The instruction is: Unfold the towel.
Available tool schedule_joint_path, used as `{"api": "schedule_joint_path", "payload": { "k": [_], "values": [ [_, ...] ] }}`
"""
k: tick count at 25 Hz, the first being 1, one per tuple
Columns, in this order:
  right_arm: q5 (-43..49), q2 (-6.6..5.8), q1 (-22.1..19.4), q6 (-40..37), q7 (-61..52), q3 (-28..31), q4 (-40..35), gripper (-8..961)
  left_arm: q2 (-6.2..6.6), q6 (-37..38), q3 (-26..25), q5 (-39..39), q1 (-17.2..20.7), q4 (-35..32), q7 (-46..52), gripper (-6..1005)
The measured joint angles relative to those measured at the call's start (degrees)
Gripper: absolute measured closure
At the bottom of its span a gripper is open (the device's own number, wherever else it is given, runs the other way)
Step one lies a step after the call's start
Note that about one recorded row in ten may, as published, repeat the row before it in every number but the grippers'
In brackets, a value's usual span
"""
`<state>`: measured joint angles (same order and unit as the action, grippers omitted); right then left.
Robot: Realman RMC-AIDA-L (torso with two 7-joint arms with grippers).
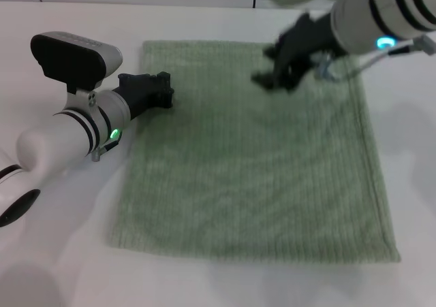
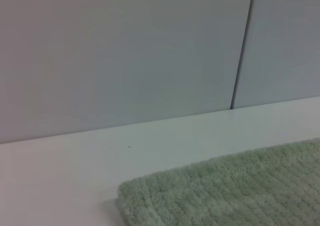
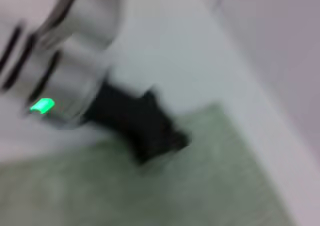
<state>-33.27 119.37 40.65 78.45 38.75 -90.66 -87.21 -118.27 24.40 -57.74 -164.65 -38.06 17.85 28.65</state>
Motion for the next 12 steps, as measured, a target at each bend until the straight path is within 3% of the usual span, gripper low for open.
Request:
{"api": "schedule_joint_path", "payload": {
  "k": [2,3,4,5,7,9,12],
  "values": [
    [-0.5,0.2,-4.7,-9.9,-0.2,-0.2,-2.2,518,0.06,0.0,0.0,0.0,0.0,0.0,0.0,999],
    [-0.5,0.2,-4.7,-9.9,-0.2,-0.2,-2.2,518,0.06,0.0,0.0,0.0,0.0,0.0,0.0,999],
    [-2.0,0.37,-8.8,-18.4,0.1,-1.0,-4.0,518,0.06,0.6,-0.3,0.1,0.0,0.0,-0.1,999],
    [-2.0,0.37,-8.8,-18.4,0.1,-1.0,-4.0,519,0.06,0.6,-0.3,0.1,0.0,0.0,-0.1,999],
    [-4.7,0.46,-12.3,-25.9,1.6,-1.6,-4.1,519,0.07,2.1,-1.3,0.1,0.4,0.0,-0.2,999],
    [-12.3,0.53,-16.4,-37.4,7.6,-2.2,-1.1,519,0.04,8.9,-4.5,-0.1,2.1,0.0,-0.7,999],
    [-17.7,0.53,-18.2,-41.9,12.4,-2.6,1.1,519,0.06,15.0,-6.3,-0.1,4.0,0.0,-0.7,998]
  ]
}}
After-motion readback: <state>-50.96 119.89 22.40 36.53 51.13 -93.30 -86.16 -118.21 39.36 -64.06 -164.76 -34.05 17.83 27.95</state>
